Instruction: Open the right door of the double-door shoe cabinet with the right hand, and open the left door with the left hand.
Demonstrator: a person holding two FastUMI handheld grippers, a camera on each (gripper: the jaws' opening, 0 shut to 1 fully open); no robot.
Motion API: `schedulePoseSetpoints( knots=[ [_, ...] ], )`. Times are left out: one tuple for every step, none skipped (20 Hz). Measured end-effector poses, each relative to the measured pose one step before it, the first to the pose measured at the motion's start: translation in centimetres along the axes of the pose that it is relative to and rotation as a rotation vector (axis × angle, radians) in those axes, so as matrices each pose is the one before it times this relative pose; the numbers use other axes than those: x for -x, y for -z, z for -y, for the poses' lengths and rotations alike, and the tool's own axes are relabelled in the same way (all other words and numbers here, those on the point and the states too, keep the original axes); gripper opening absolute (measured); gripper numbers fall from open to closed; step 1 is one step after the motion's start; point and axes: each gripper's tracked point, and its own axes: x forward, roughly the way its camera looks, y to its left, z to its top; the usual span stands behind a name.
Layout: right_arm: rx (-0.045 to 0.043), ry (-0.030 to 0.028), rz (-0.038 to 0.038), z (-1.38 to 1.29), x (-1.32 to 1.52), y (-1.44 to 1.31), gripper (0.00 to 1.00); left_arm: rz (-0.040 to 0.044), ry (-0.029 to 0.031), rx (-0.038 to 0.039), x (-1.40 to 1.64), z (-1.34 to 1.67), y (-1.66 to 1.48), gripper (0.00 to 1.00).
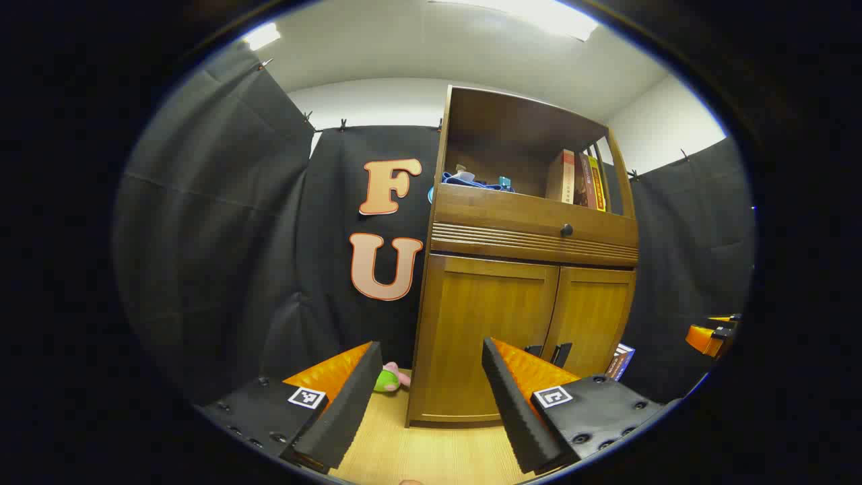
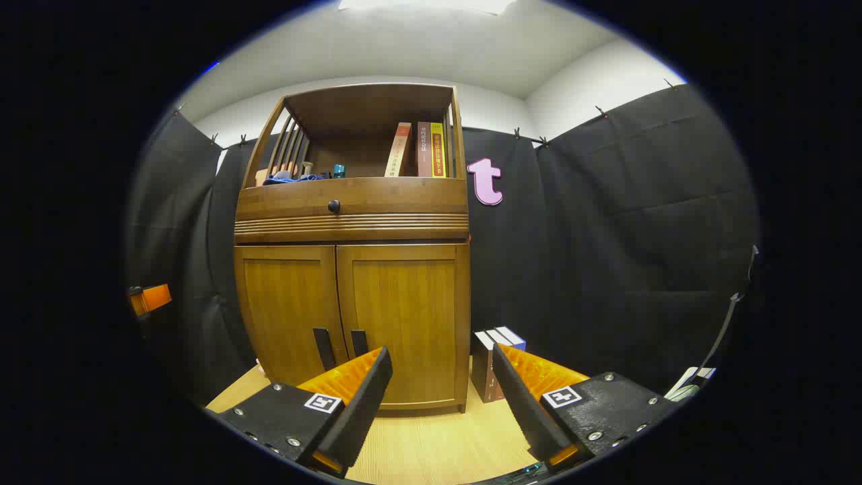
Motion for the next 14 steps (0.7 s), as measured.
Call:
schedulePoseSetpoints(
  knots=[
    [0.00421,0.00086,0.00217,-0.061,-0.012,-0.033,0.93,0.00207,-0.0045,-0.00452,0.09,-0.211,-0.131,0.95],
    [0.00434,0.00004,0.00195,-0.017,-0.034,-0.054,0.93,0.00273,-0.00415,-0.00391,0.053,-0.152,-0.132,0.95],
    [0.00308,-0.0005,0.00328,-0.123,-0.059,-0.115,0.93,0.00444,-0.00439,-0.00323,0.098,-0.115,-0.041,0.95],
    [0.00155,-0.00084,0.00381,-0.097,-0.127,-0.166,0.93,0.00007,-0.00182,-0.00339,0.1,-0.184,-0.049,0.94],
    [-0.0008,-0.00288,0.00374,-0.182,-0.025,-0.043,0.93,-0.00243,-0.00055,-0.00299,0.004,-0.064,0.096,0.95],
    [-0.00233,-0.00357,0.00317,-0.073,0.082,-0.202,0.93,-0.0008,-0.00218,-0.00086,0.01,-0.08,-0.029,0.96],
    [-0.00366,-0.0025,0.00232,-0.051,0.073,-0.067,0.93,0.0011,-0.00134,0.00149,0.11,-0.084,-0.109,0.95],
    [-0.00379,-0.00387,0.00234,-0.136,0.01,-0.135,0.93,0.00136,0.00049,0.00474,-0.028,0.044,-0.178,0.95],
    [-0.0029,0.00087,0.00228,0.071,-0.017,-0.012,0.93,0.00339,0.00297,0.00736,0.072,0.069,-0.155,0.95],
    [-0.00033,0.00204,0.00072,0.098,0.121,-0.022,0.93,0.00388,0.00212,0.00393,0.059,0.085,-0.202,0.98],
    [0.00194,0.00228,-0.00109,0.097,0.046,0.058,0.93,0.00354,0.00047,-0.00278,0.021,-0.001,-0.151,0.98],
    [0.00292,0.00072,-0.00185,0.04,0.084,0.05,0.93,-0.00113,0.00119,-0.00243,0.008,0.07,-0.074,0.95],
    [0.00362,0.00012,-0.00161,-0.002,0.096,0.069,0.93,-0.00021,0.00408,0.00062,-0.055,0.14,-0.088,0.95],
    [0.00442,0.00044,-0.00096,-0.018,-0.017,0.034,0.93,0.00044,0.00378,0.00038,0.008,0.137,-0.075,0.95]
  ],
)
